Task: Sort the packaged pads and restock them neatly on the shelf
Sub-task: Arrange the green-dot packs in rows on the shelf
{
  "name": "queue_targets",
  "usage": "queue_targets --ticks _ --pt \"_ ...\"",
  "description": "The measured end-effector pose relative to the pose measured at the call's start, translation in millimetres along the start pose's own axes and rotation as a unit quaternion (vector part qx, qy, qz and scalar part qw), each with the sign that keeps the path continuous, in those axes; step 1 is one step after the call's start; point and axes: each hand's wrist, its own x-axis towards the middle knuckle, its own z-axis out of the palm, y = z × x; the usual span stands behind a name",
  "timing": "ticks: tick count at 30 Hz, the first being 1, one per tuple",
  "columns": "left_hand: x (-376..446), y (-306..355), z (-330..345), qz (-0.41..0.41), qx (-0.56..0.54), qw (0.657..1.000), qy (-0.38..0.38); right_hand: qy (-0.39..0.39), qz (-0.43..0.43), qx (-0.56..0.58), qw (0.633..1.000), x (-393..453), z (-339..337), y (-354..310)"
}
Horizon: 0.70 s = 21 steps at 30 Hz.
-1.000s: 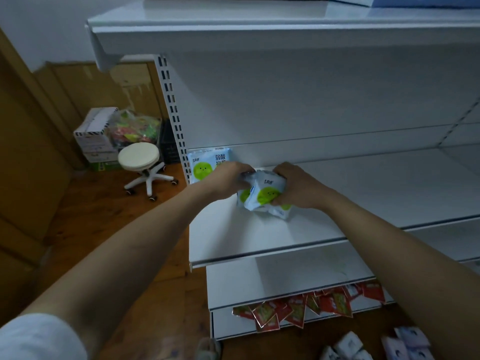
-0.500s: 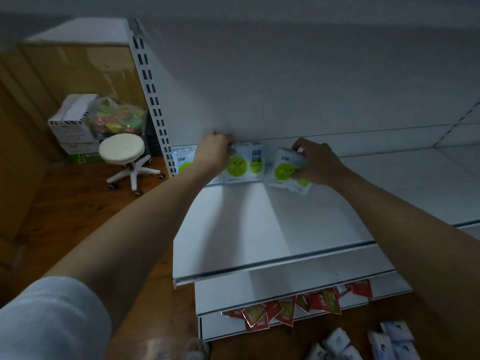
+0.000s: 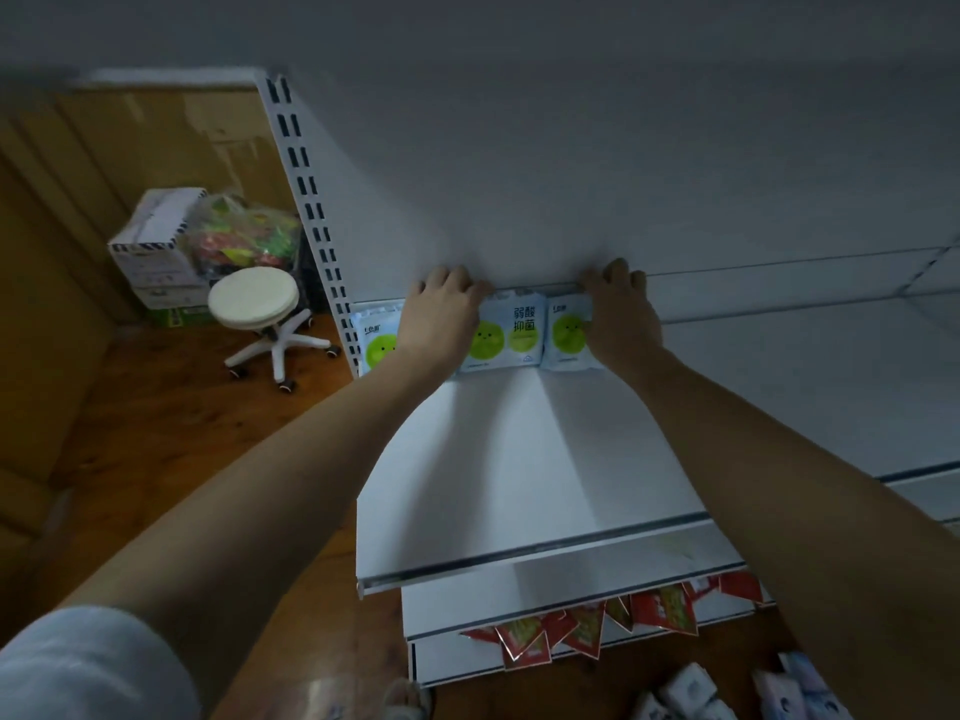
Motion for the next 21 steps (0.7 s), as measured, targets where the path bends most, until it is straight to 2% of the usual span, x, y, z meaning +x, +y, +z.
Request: queue_targets --ticks 6,17,21 --pt "-29 28 -45 -0.045 -0.042 0.998 -0.004 0.008 0.004 0.157 0.988 -55 -39 8" --pt "-192 145 -130 -0.168 -0.142 0.974 -0.062 -0.072 -0.007 0.248 0.966 -229 -118 30" --pt "-237 176 -139 -0.172 -0.148 0.97 -0.081 -0.109 -0.012 0.234 0.966 -282 -128 38"
